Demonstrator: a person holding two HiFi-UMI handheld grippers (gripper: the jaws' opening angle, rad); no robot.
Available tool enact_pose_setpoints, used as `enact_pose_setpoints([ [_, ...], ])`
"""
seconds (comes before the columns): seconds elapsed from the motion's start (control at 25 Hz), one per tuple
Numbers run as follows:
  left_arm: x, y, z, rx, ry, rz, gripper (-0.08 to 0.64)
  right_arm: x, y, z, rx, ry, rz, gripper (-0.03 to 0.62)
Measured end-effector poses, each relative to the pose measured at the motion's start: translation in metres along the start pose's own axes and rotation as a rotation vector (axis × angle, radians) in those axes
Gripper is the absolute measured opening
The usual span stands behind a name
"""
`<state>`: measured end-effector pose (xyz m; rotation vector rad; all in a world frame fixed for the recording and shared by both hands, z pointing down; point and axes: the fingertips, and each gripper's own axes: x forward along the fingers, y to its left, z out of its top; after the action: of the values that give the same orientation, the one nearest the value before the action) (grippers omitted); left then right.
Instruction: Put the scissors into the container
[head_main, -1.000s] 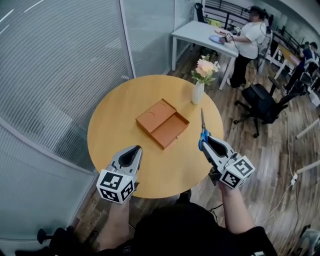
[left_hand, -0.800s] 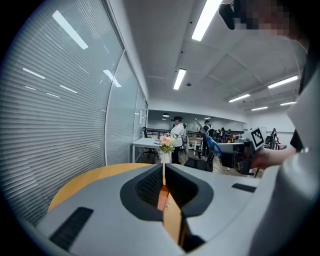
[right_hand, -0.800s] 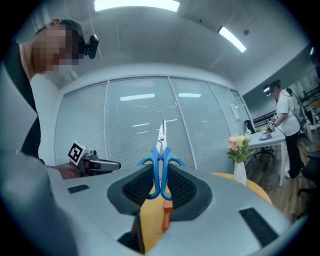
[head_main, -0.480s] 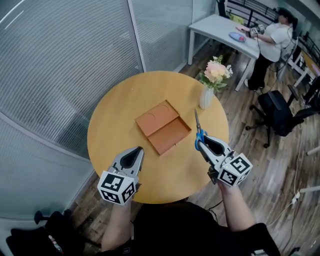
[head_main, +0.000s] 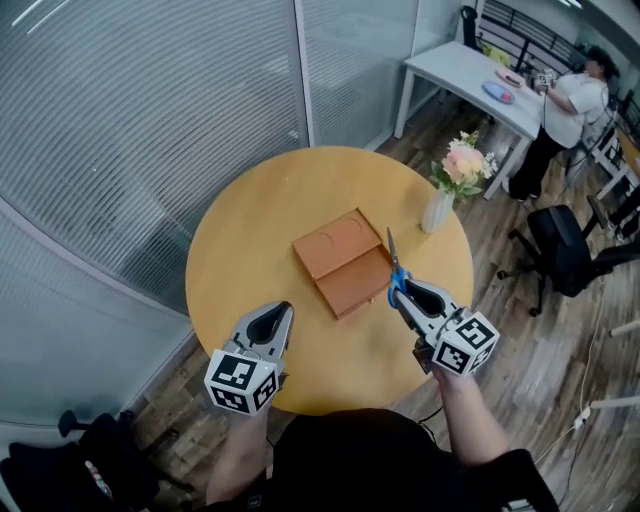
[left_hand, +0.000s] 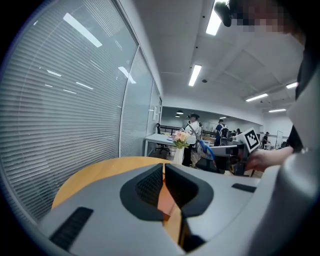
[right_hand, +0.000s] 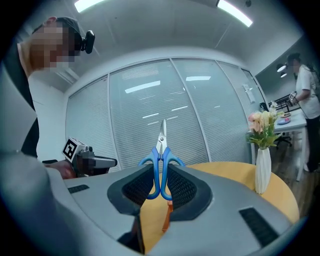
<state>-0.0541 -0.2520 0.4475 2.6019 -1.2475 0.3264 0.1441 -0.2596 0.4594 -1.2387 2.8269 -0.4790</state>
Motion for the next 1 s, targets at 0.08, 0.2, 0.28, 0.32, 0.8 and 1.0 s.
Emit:
enact_pose_setpoints([
  [0.08,-0.001,0.01,-0.003,-0.013,-0.009,-0.01,0.025,0.011,0.006,0.001,-0.019,0.016,-0.006,0.1],
  [0.2,-0.003,0.027,-0.007,0.002,-0.022,-0.007,0.025,0.024,0.005,0.007,-0.066,0.034,-0.021,0.1],
  [0.28,-0.001,0.041,-0.008,-0.014,-0.033,0.009,0.025,0.031,-0.002,0.011,-0.096,0.053,-0.034,0.1],
  [0.32,0.0,0.046,-0.01,-0.031,-0.039,0.016,0.025,0.034,-0.007,0.011,-0.108,0.065,-0.037,0.1],
  [0.8,0.024,0.062,-0.014,-0.095,-0.021,0.205,0.025,0.094,-0.046,-0.048,-0.162,0.272,0.191,0.1],
  [1.0,0.036,0.058,-0.023,-0.134,-0.005,0.263,0.025,0.108,-0.073,-0.084,-0.222,0.392,0.269,0.1],
])
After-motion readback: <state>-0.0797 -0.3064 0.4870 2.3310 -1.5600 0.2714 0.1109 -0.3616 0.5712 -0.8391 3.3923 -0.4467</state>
